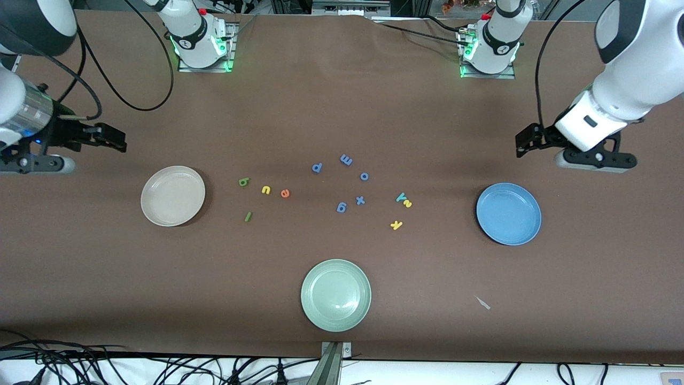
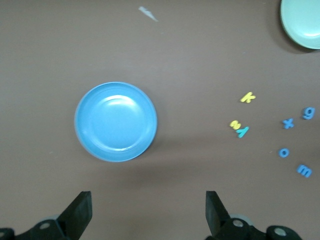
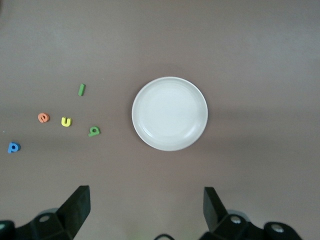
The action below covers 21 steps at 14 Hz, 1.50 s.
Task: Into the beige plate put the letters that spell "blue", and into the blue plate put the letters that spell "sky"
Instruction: 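Reach the right gripper to the green l while the left gripper reaches yellow k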
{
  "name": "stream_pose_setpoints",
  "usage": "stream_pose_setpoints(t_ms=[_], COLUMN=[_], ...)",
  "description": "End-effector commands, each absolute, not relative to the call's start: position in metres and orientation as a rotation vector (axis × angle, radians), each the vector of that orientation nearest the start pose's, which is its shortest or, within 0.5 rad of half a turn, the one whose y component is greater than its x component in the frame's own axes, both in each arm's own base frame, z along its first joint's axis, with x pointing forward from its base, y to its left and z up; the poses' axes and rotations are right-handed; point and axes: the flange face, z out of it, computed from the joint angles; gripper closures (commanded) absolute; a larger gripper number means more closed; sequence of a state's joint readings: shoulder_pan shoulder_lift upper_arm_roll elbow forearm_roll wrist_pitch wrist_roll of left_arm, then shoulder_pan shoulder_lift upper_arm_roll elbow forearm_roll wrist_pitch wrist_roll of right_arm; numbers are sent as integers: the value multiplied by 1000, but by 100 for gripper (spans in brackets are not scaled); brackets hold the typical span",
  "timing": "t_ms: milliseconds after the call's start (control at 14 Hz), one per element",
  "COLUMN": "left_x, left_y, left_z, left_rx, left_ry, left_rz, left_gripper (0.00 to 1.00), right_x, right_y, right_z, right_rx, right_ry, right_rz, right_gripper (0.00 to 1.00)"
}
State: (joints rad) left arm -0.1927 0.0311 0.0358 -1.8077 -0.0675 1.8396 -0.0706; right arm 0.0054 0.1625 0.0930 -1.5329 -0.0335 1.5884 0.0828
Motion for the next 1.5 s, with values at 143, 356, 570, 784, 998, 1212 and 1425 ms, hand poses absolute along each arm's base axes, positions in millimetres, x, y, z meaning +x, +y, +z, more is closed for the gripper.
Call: stream_pose_setpoints(t_ms=[143,356,570,784,998,1212,1425], left_x=[582,591,595,601,608,612,608], left_y=[-168,-188,-211,-225,-238,-262,-277], left_z=[451,409,343,316,276,243,222], left_rx=[-3215,-3205,-3185,-3189,-3200,-3211,-3219], left_ry=[267,305,345,367,354,359,315], left_rz=[52,99,183,141,78,-33,-63], left_gripper=[0,0,0,0,0,1,1], right_x=[630,646,643,634,628,629,627], right_y=[78,122,156,210,241,239,242], right_z=[492,410,350,322,293,256,230], right_rx=[-3139,-3130,-3154,-3142,-3101,-3077,-3068], right_ry=[-59,-151,56,364,597,663,663], right_rz=[153,262,290,181,126,128,120], right_gripper=[0,0,0,0,0,0,0])
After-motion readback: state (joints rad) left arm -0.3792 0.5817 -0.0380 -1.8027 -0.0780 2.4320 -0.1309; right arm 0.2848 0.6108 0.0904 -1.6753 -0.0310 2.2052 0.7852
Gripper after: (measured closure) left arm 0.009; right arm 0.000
